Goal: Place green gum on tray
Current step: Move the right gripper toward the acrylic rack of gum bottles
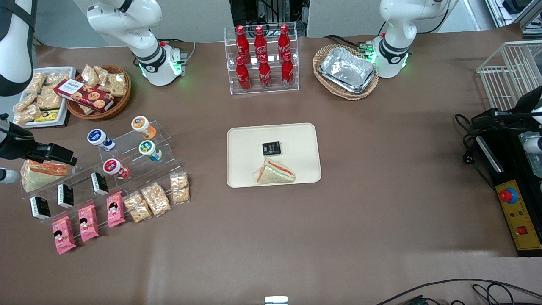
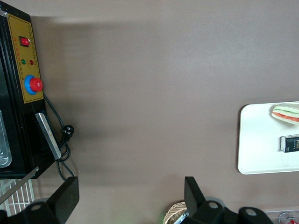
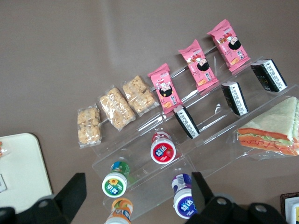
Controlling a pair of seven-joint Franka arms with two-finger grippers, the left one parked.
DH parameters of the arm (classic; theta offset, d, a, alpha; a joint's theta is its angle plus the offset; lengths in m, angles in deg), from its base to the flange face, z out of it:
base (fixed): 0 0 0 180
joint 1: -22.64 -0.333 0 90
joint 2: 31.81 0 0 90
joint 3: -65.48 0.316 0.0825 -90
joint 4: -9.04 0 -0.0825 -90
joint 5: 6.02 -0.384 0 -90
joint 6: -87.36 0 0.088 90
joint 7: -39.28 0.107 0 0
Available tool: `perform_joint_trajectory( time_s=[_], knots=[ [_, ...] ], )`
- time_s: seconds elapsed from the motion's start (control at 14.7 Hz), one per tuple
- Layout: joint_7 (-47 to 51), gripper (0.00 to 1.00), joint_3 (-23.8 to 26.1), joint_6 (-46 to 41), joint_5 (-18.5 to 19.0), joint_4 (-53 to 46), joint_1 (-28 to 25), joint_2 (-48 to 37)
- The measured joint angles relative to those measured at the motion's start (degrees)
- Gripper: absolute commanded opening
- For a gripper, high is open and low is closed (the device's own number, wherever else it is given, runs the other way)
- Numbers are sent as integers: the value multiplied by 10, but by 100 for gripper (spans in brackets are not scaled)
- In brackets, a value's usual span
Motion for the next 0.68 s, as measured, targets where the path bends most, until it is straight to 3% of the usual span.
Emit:
perform_joint_trajectory(
  time_s=[0.68],
  knots=[
    [-22,100,-2,-26,5,0,2,-5]
  ],
)
